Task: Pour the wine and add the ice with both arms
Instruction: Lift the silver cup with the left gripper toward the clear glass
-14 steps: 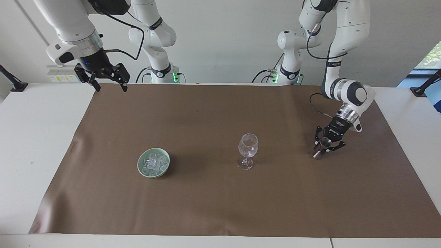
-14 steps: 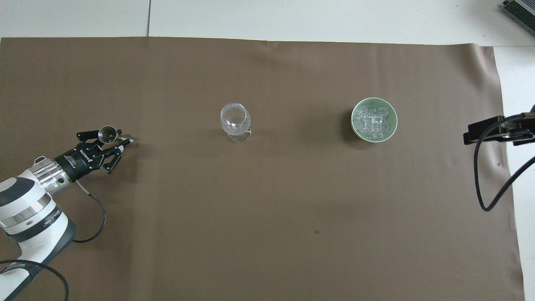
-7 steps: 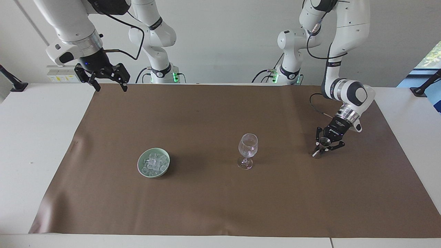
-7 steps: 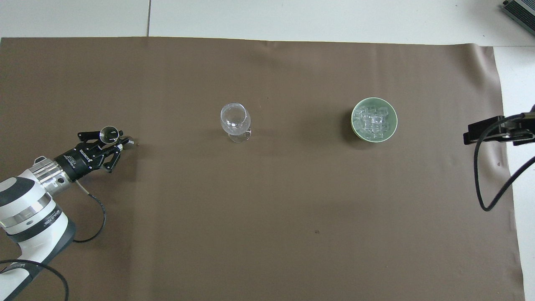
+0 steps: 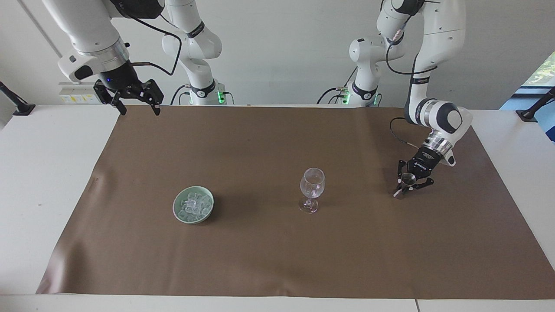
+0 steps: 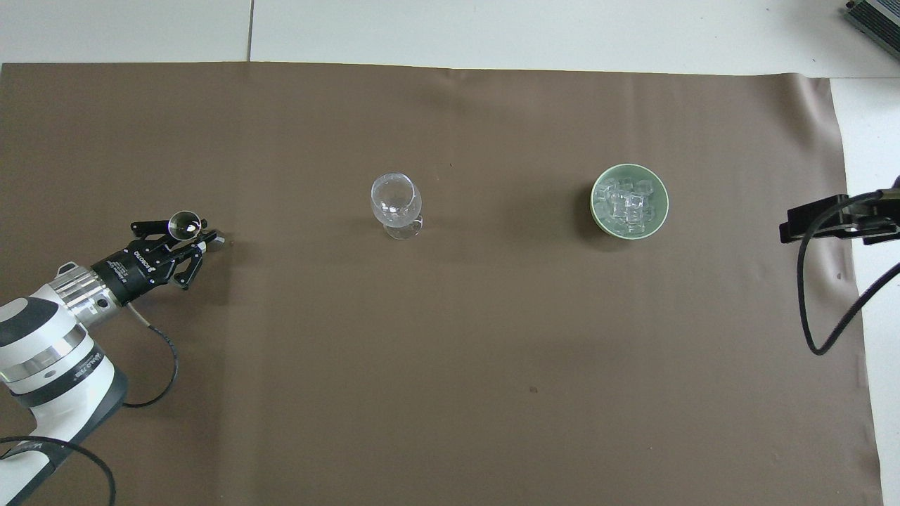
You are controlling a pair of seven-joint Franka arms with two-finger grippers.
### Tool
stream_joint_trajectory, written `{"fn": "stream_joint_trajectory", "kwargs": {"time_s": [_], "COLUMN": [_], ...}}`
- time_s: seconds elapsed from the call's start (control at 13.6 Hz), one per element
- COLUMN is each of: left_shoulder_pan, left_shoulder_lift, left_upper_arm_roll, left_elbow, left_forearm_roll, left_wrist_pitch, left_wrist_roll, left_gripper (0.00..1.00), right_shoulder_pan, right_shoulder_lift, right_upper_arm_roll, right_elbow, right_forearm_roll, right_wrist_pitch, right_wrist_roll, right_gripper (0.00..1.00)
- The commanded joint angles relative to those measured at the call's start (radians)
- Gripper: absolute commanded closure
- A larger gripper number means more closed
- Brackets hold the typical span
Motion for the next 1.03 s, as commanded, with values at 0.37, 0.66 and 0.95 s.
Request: {"fn": "stream_joint_trajectory", "kwargs": {"time_s": [0.37, 0.66, 0.95], "left_shoulder_pan": [-0.051, -0.051, -0.051], "left_shoulder_lift": [0.013, -0.012, -0.038], "left_upper_arm_roll": [-0.051, -0.127, -0.14], "left_elbow": [0.032, 0.055, 0.057], "left_forearm_roll": [-0.015, -0.01, -0.004], "left_wrist_pitch": [0.022, 0.117, 0.125], "left_wrist_roll": [-0.068, -0.106, -0.132], "left_gripper": [1.0, 1.0, 1.0], "right_shoulder_pan": [-0.009, -0.009, -0.009], "right_shoulder_lift": [-0.016, -0.016, -0.016], "right_upper_arm_roll": [0.004, 0.004, 0.004], "right_elbow": [-0.02, -0.02, -0.02], "right_forearm_roll": [0.009, 0.009, 0.009], "right_wrist_pitch": [0.004, 0.004, 0.004], "right_wrist_roll": [-0.005, -0.005, -0.005], "right_gripper": [0.0, 0.0, 0.0]}}
